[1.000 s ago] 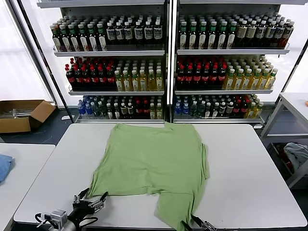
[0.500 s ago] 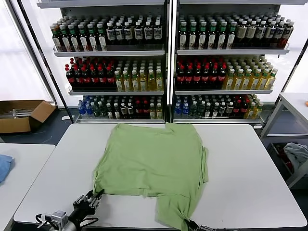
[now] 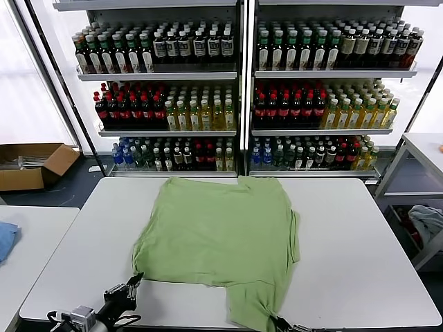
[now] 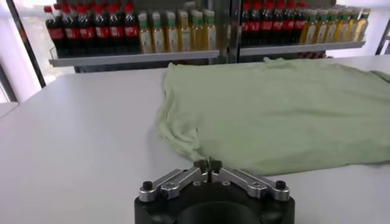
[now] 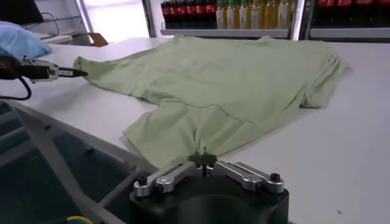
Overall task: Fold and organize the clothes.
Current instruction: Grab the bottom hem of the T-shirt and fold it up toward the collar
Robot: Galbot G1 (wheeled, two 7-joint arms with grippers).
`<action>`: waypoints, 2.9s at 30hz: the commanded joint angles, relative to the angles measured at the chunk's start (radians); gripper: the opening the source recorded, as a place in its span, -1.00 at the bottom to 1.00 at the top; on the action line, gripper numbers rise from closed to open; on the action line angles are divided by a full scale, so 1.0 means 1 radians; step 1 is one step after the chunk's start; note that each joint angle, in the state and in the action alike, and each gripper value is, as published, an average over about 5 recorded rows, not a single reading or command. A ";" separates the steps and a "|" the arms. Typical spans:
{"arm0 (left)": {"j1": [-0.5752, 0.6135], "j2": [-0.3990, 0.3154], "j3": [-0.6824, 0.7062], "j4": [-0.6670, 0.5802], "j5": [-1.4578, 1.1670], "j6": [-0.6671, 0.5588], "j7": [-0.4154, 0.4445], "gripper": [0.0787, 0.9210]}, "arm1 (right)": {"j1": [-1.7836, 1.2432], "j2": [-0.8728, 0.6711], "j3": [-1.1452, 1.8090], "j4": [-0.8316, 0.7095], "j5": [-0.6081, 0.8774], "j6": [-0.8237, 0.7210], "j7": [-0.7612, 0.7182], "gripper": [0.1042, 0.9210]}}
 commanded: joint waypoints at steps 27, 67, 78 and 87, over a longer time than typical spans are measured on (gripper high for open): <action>0.041 -0.008 -0.006 0.011 0.128 0.014 -0.045 -0.06 | -0.086 -0.029 0.145 0.038 0.077 0.003 -0.011 -1.00; 0.066 -0.015 -0.012 -0.110 0.075 -0.007 0.001 -0.98 | -0.103 -0.017 0.141 0.070 0.153 0.034 -0.029 -1.00; -0.059 0.032 0.002 -0.097 0.053 0.027 0.051 -0.98 | 0.128 -0.022 0.125 0.037 0.343 0.005 0.042 -1.00; -0.282 0.011 0.069 0.026 -0.007 0.092 0.029 -0.98 | 0.354 -0.042 0.083 -0.068 0.372 -0.038 0.093 -1.00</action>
